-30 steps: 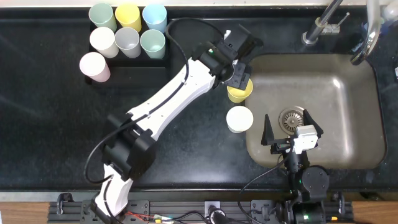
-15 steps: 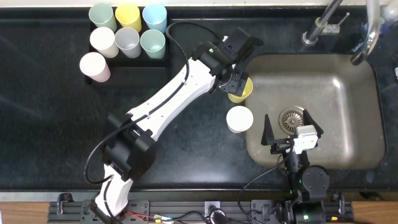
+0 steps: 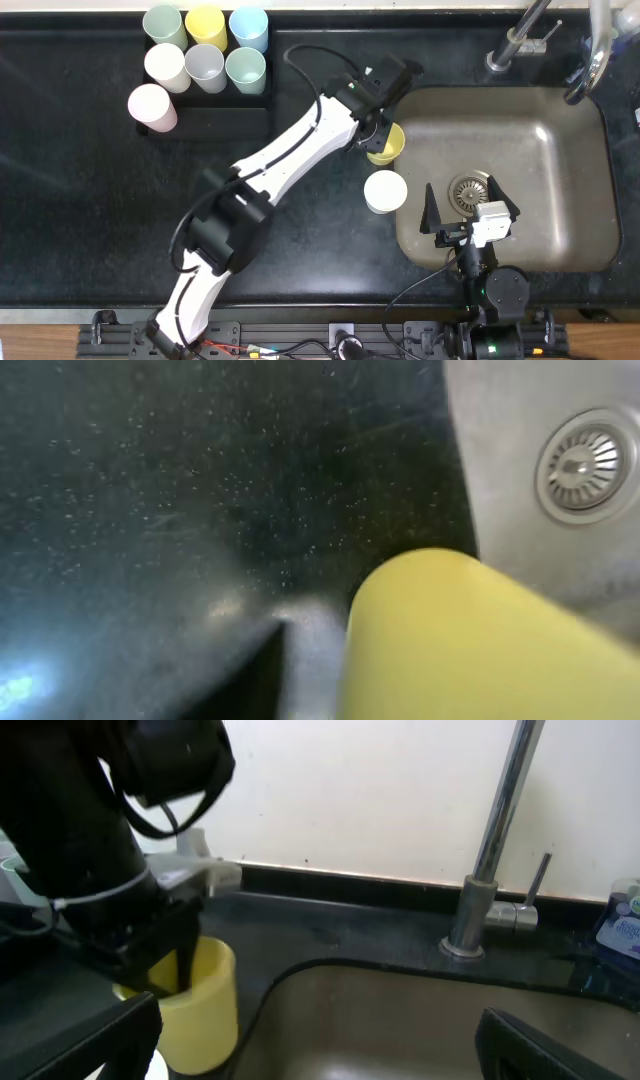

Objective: Store Cups

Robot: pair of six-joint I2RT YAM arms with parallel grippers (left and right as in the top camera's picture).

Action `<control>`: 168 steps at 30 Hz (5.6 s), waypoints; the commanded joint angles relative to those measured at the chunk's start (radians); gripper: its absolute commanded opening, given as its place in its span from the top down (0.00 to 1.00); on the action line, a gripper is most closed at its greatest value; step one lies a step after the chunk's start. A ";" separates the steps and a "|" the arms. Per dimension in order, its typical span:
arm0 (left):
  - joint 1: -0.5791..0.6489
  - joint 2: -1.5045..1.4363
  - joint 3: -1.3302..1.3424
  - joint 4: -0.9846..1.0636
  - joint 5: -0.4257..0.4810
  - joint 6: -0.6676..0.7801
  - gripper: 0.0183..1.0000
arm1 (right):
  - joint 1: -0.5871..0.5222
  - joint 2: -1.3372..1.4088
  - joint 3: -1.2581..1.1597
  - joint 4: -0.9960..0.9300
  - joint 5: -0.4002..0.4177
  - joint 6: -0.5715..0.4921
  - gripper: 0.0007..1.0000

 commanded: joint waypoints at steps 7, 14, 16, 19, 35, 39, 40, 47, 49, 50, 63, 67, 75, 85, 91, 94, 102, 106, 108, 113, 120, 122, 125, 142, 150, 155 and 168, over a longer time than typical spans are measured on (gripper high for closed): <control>0.012 -0.137 0.021 -0.027 -0.012 0.018 0.98 | 0.005 -0.007 -0.013 0.005 -0.002 0.003 0.00; 0.126 -0.388 0.018 -0.298 -0.142 -0.171 0.98 | 0.005 -0.007 -0.013 0.005 -0.002 0.003 0.00; 0.187 -0.452 -0.007 -0.373 -0.159 -0.214 0.98 | 0.005 -0.007 -0.013 0.005 -0.002 0.003 0.00; 0.306 -0.575 -0.132 -0.377 -0.153 -0.227 0.98 | 0.005 -0.007 -0.013 0.005 -0.002 0.003 0.00; 0.735 -0.724 -0.563 -0.129 -0.002 -0.253 0.98 | 0.005 -0.007 -0.013 0.006 -0.002 0.003 0.00; 0.751 -0.648 -0.561 -0.101 0.007 -0.306 0.98 | 0.005 -0.007 -0.013 0.005 -0.002 0.003 0.00; 0.751 -0.633 -0.561 -0.087 0.013 -0.306 0.98 | 0.005 -0.007 -0.013 0.005 -0.002 0.003 0.00; 0.751 -0.543 -0.534 -0.003 0.043 -0.351 0.98 | 0.005 -0.007 -0.013 0.005 -0.002 0.003 0.00; 0.751 -0.528 -0.523 0.004 0.043 -0.372 0.98 | 0.005 -0.007 -0.013 0.005 -0.002 0.003 0.00; 0.751 -0.522 -0.519 0.009 0.043 -0.385 0.98 | 0.005 -0.007 -0.013 0.005 -0.002 0.003 0.00; 0.744 -0.477 -0.507 0.050 -0.002 -0.565 0.98 | 0.005 -0.007 -0.013 0.005 -0.002 0.003 0.00; 0.731 -0.463 -0.507 0.055 -0.012 -0.620 0.98 | 0.005 -0.007 -0.013 0.005 -0.002 0.003 0.00; 0.698 -0.441 -0.506 0.072 -0.046 -0.746 0.98 | 0.005 -0.007 -0.013 0.005 -0.002 0.003 0.00; 0.685 -0.441 -0.506 0.072 -0.047 -0.960 0.98 | 0.005 -0.007 -0.013 0.005 -0.002 0.003 0.00; 0.677 -0.439 -0.506 0.072 -0.038 -1.072 0.98 | 0.005 -0.007 -0.013 0.005 -0.002 0.003 0.01; 0.677 -0.428 -0.506 0.072 -0.016 -1.088 0.98 | 0.005 -0.007 -0.013 0.005 -0.002 0.003 0.01; 0.678 -0.413 -0.506 0.067 -0.013 -1.088 0.98 | 0.005 -0.007 -0.013 0.005 -0.002 0.003 0.00; 0.681 -0.407 -0.507 0.055 -0.013 -1.091 0.98 | 0.005 -0.007 -0.013 0.005 -0.002 0.003 0.00; 0.682 -0.399 -0.507 0.052 -0.013 -1.094 0.98 | 0.005 -0.007 -0.013 0.005 -0.002 0.003 0.00; 0.682 -0.375 -0.507 0.037 -0.001 -1.133 0.98 | 0.005 -0.007 -0.013 0.005 -0.002 0.003 0.01; 0.682 -0.367 -0.507 0.040 -0.002 -1.136 0.98 | 0.005 -0.007 -0.013 0.005 -0.002 0.003 0.00; 0.682 -0.365 -0.507 0.046 -0.002 -1.136 0.98 | 0.005 -0.007 -0.013 0.006 -0.002 0.003 0.00; 0.682 -0.364 -0.507 0.050 -0.003 -1.136 0.98 | 0.005 -0.007 -0.013 0.005 -0.002 0.003 0.00; 0.682 -0.364 -0.506 0.076 -0.001 -1.135 0.39 | 0.005 -0.007 -0.013 0.005 -0.002 0.003 0.00; 0.682 -0.364 -0.492 0.076 0.002 -1.135 0.38 | 0.005 -0.007 -0.013 0.005 -0.002 0.003 0.00; 0.682 -0.364 -0.456 0.069 0.002 -1.127 0.38 | 0.005 -0.007 -0.013 0.005 -0.002 0.003 0.01; 0.682 -0.364 -0.442 0.023 0.010 -1.127 0.37 | 0.005 -0.007 -0.013 0.005 -0.002 0.003 0.00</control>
